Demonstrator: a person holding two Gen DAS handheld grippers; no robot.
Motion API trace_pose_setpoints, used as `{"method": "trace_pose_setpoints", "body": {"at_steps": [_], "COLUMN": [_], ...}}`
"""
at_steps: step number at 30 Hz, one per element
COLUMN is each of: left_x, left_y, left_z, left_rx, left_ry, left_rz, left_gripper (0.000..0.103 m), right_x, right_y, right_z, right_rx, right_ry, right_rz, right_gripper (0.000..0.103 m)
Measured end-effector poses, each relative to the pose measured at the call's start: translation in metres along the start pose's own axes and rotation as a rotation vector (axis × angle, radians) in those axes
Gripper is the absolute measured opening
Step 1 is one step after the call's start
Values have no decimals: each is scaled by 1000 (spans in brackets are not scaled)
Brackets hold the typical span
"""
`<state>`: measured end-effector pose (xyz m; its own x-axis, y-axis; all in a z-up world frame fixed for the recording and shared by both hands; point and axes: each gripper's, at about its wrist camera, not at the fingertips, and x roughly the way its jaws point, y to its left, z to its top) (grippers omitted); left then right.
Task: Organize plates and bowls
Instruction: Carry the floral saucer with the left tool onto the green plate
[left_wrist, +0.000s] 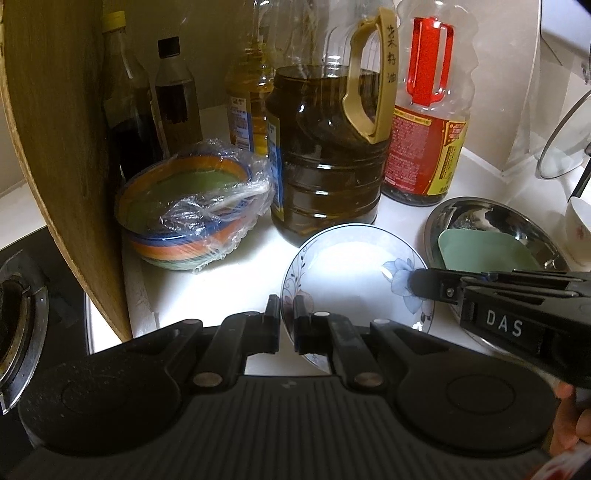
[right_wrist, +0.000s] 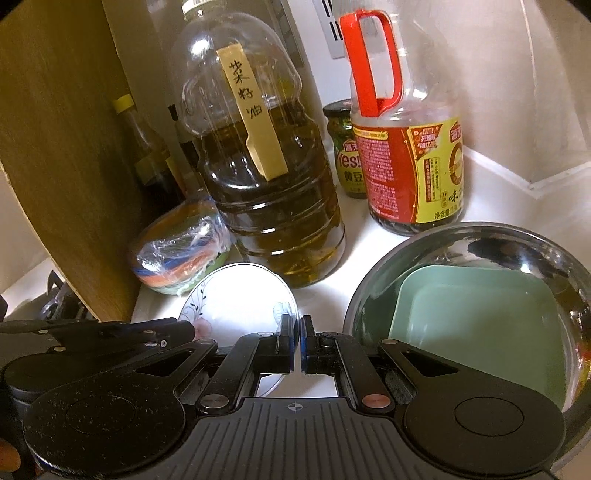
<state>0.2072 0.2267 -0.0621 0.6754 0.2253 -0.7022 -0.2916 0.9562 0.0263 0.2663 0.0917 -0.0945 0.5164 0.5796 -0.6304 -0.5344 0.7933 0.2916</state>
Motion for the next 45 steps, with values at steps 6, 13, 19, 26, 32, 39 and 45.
{"method": "trace_pose_setpoints", "body": {"at_steps": [6,13,19,26,32,39,45], "left_x": [-4,-5,-4,-3,3,16,36], "left_y": [-6,-17,-31,-52,-77,-109,-130], "left_z": [2,7,12,20,28,35,32], "left_rx": [6,18,41,70,111,163,192], "left_ry": [-12,-23,-32,-46,-52,-47,-8], "left_rz": [-9,-31,-61,-111,-160,-216,-244], "left_gripper": [6,6,6,6,6,6,6], "right_x": [-7,-18,-30,-48,-62,-73,-71], "right_y": [-3,-11,-21,-36,-54,-80,-100], "right_z": [2,4,5,7,6,5,-1], "right_rx": [7,20,39,67,103,151,189], "right_ry": [-15,-36,-57,-88,-109,-118,-91], "right_rz": [-6,-21,-51,-101,-159,-235,-280], "right_gripper": [3,3,3,3,3,3,3]}}
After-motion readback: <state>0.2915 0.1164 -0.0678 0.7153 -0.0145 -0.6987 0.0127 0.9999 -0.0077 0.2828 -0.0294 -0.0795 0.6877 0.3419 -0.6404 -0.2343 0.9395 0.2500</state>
